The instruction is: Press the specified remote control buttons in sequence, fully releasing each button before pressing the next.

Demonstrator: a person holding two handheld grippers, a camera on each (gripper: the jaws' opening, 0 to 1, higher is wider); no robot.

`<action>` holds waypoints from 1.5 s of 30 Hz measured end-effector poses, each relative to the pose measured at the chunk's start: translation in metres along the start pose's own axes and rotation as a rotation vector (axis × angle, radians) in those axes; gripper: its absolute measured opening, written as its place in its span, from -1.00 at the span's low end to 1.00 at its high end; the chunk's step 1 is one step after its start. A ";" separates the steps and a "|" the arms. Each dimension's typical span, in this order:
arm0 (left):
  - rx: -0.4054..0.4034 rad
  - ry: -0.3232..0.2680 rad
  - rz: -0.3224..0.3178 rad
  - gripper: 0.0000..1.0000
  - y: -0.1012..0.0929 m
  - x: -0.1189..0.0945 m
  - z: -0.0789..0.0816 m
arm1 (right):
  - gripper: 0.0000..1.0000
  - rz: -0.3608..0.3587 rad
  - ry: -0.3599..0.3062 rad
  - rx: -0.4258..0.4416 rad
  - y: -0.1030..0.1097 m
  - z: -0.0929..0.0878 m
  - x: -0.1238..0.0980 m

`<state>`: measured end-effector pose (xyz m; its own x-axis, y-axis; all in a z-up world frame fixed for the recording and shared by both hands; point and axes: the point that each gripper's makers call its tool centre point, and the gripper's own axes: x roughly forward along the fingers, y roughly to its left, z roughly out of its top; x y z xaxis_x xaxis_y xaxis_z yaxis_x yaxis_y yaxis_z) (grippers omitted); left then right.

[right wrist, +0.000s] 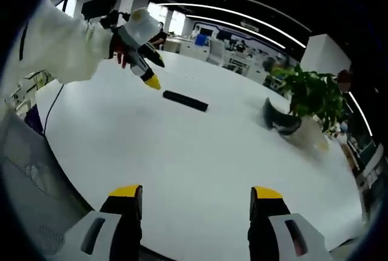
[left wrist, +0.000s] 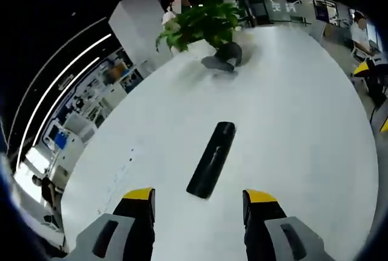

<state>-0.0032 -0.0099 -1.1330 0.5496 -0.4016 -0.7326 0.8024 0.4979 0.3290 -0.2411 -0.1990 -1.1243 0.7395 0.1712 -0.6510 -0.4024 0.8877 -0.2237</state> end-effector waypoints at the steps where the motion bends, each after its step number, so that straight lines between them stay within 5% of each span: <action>1: -0.010 0.004 -0.013 0.19 -0.001 0.003 0.001 | 0.41 0.000 0.000 0.002 0.000 0.000 0.000; 12: 0.017 0.049 -0.083 0.07 0.006 0.043 0.014 | 0.42 0.041 0.015 -0.003 0.008 -0.003 0.002; 22: 0.002 0.145 -0.142 0.09 0.008 0.067 -0.003 | 0.39 0.046 0.014 0.008 0.008 -0.004 0.002; 36: 0.015 0.211 -0.283 0.15 0.006 0.076 -0.008 | 0.35 0.056 0.028 0.000 0.011 -0.006 0.004; 40: -0.027 0.253 -0.373 -0.02 -0.003 0.076 -0.011 | 0.33 0.057 0.030 0.001 0.011 -0.006 0.004; 45: -0.015 0.259 -0.384 -0.07 -0.003 0.078 -0.011 | 0.33 0.062 0.029 -0.002 0.012 -0.006 0.004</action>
<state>0.0350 -0.0344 -1.1977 0.1352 -0.3544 -0.9253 0.9320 0.3625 -0.0026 -0.2461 -0.1904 -1.1336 0.6976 0.2131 -0.6841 -0.4475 0.8752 -0.1837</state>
